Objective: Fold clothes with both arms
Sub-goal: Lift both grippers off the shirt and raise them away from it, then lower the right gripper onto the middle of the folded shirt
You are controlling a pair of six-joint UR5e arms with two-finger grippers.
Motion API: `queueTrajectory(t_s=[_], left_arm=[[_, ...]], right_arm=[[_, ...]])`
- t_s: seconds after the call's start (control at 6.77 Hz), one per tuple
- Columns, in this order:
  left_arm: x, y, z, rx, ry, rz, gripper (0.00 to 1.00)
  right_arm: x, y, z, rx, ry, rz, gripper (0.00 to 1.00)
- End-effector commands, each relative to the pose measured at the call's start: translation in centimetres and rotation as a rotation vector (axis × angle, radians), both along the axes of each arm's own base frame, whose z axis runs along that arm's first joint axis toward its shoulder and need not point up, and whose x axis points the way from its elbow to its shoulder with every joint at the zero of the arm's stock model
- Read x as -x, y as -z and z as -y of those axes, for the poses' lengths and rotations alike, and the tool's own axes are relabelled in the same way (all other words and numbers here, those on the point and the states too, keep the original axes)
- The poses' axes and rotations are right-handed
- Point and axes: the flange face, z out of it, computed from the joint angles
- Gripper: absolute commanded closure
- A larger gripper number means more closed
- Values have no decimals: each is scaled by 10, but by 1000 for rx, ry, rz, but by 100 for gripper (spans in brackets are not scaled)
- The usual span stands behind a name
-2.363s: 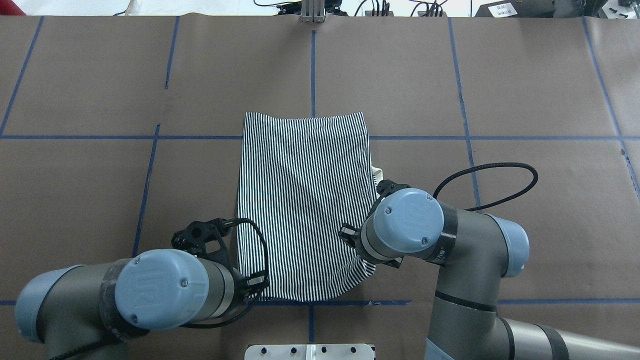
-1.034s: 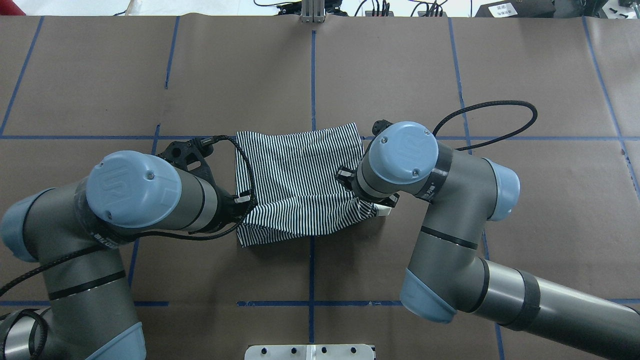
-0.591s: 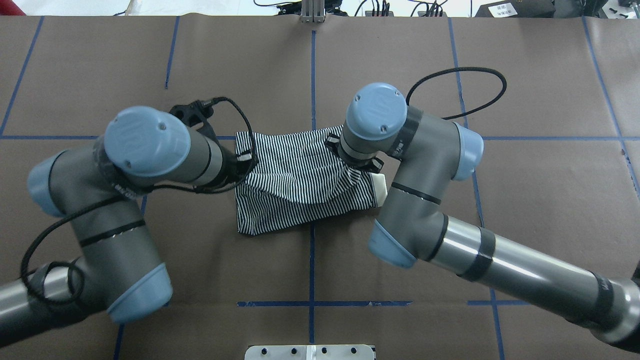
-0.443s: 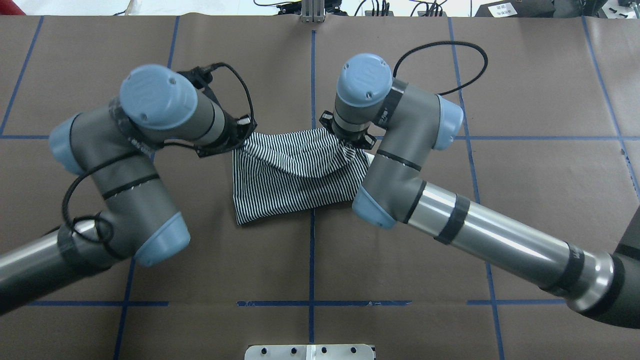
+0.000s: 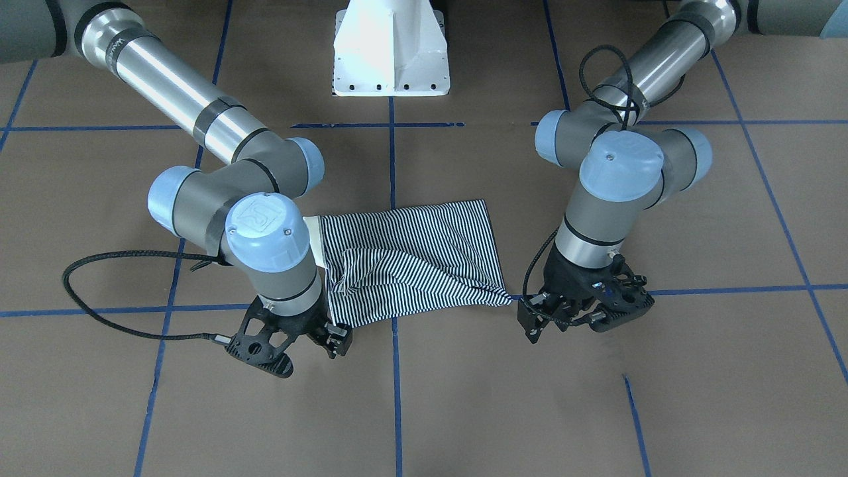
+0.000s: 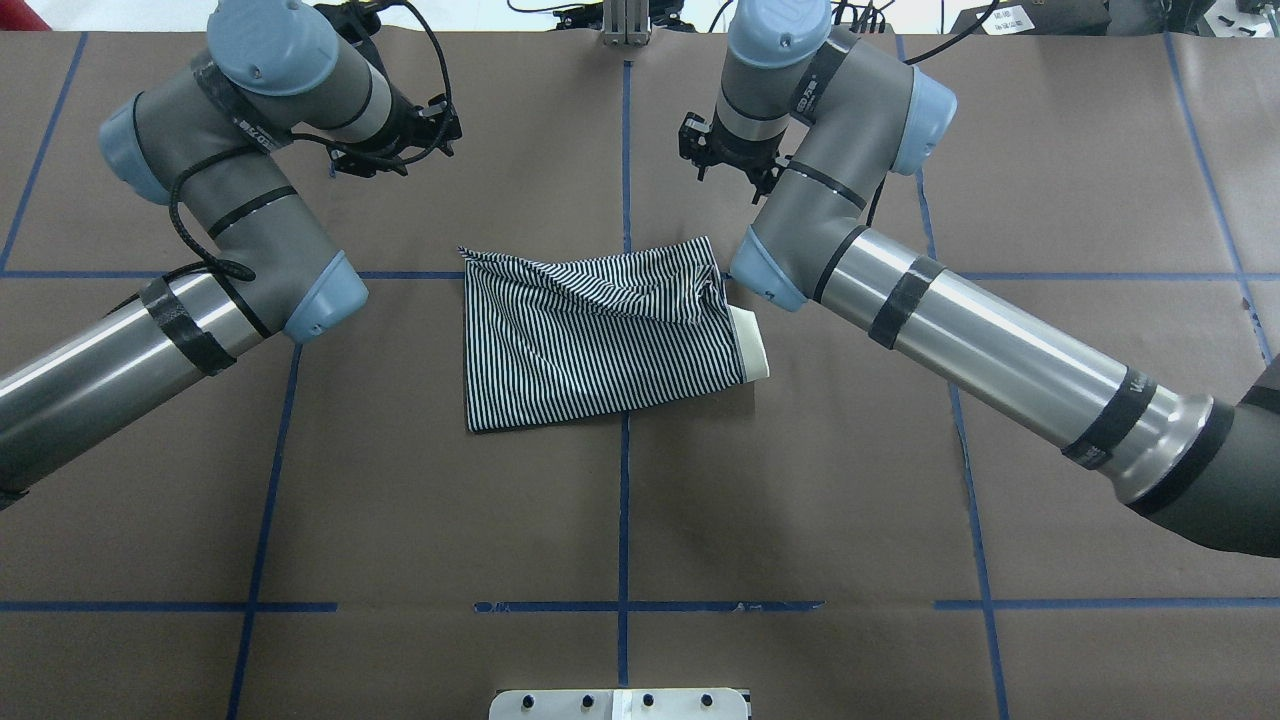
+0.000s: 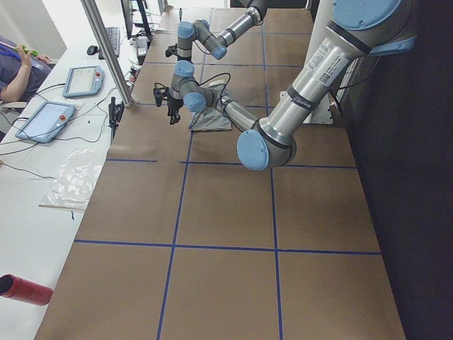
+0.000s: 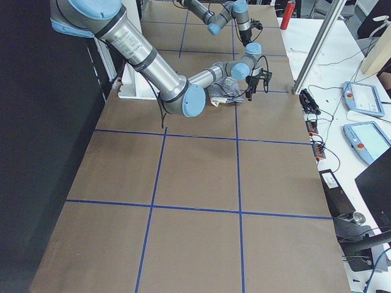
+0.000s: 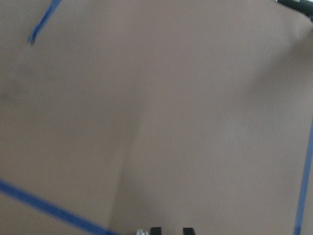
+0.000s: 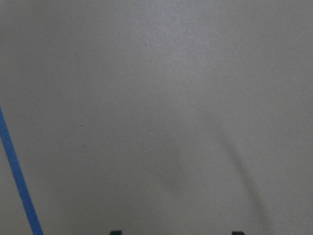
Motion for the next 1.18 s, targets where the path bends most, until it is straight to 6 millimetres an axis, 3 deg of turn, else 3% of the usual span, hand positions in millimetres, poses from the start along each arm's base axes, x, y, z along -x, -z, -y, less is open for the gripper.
queueTrajectory(t_s=[0.0, 0.15, 0.3, 0.44, 0.74, 0.89, 1.03], left_arm=[[7, -4, -11, 0, -57, -31, 0], [4, 9, -22, -12, -68, -51, 0], [7, 15, -27, -22, -82, -59, 0], [10, 8, -28, -45, -125, -40, 0], [63, -28, -24, -128, -162, 39, 0], [85, -39, -18, -159, -169, 70, 0], [90, -48, -17, -163, -176, 85, 0]], right_arm=[[-24, 4, 13, -7, 42, 32, 0], [-35, 6, 10, -17, 35, 42, 0], [-42, 17, -6, -42, 42, 65, 0], [-27, 49, -37, -54, 76, 68, 0], [38, 119, -121, -113, 136, -13, 0], [75, 126, -157, -140, 184, -72, 0], [109, 114, -189, -194, 248, -136, 0]])
